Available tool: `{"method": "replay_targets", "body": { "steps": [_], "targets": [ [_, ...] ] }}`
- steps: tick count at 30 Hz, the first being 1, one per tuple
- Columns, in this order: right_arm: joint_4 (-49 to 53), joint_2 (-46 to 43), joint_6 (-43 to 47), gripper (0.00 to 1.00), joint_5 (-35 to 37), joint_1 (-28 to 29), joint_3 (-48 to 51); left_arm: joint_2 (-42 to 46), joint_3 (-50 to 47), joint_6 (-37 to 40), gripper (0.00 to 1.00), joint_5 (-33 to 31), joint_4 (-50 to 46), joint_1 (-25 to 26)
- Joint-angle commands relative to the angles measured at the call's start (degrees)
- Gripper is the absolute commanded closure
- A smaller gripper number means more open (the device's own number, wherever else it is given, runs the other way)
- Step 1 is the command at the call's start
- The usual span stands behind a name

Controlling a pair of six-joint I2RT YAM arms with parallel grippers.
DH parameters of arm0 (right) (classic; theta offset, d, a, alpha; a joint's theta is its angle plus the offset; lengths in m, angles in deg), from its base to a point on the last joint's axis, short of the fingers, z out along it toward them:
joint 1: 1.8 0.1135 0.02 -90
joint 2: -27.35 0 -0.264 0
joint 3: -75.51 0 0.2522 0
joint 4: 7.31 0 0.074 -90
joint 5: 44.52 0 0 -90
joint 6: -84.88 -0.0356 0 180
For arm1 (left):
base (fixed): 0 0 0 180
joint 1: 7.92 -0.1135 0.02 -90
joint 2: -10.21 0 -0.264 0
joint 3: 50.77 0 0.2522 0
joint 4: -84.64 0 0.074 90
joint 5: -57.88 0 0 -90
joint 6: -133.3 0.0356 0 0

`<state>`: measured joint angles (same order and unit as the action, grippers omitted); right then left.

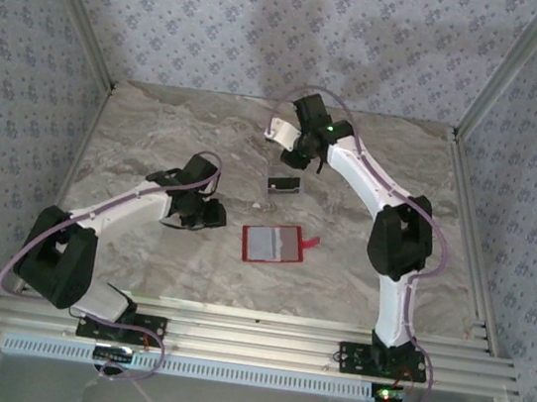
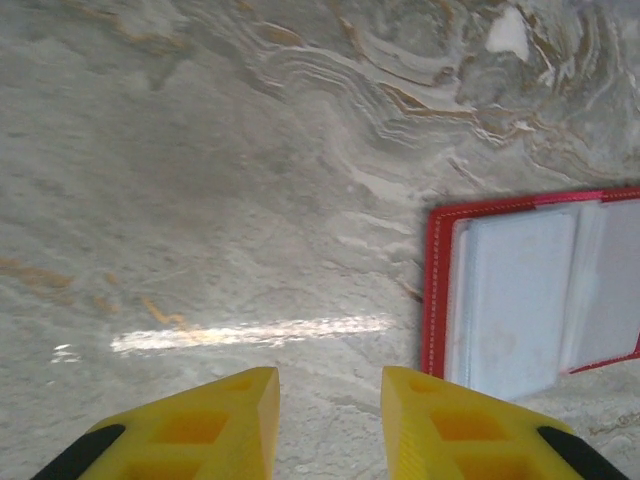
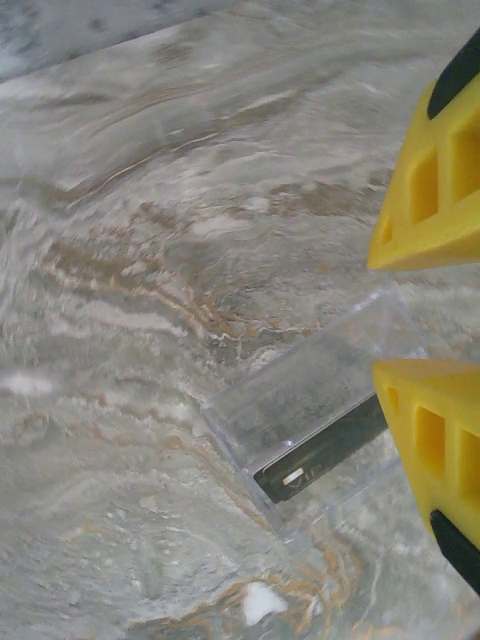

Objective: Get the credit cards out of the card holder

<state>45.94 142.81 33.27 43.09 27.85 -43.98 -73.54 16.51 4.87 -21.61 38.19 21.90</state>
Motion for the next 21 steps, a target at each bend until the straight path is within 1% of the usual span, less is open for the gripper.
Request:
{"method": "replay_targets", "body": {
  "steps": [1,4,5,7,10,12,15,21],
  "targets": [
    [-2.89,-5.98,-20.31,0.69,0.22,-0.56,5.62,-2.45,3.17,-0.17,0.67,1.03,0.94,1.72],
    [-2.94,-10.05,-31.95,0.70,-3.26,-0.65,10.43,-4.04,3.51,-1.00,0.68,1.36,2.19,2.00],
    [-2.13,-11.08,-36.69,0.70,-5.69,-0.65,11.51,-4.35,3.49,-1.28,0.68,1.68,2.78,2.02],
    [-0.46,-12.60,-43.05,0.72,-10.32,-1.07,13.27,-4.83,3.46,-1.62,0.68,2.29,3.91,1.99],
    [-3.52,-15.94,-52.42,0.72,-16.49,-0.79,19.36,-6.31,4.13,-2.00,0.68,2.98,4.40,2.01],
    [-4.76,-17.63,-57.78,0.72,-18.82,-0.28,23.24,-7.49,4.71,-2.29,0.68,3.21,4.34,2.03],
    [-7.13,-18.73,-61.77,0.72,-23.17,1.06,28.29,-8.37,4.69,-2.69,0.68,2.80,4.47,2.04],
    [-7.15,-17.34,-65.65,0.71,-22.61,7.00,31.78,-8.00,3.79,-2.32,0.68,2.74,4.32,0.34]
  ]
}}
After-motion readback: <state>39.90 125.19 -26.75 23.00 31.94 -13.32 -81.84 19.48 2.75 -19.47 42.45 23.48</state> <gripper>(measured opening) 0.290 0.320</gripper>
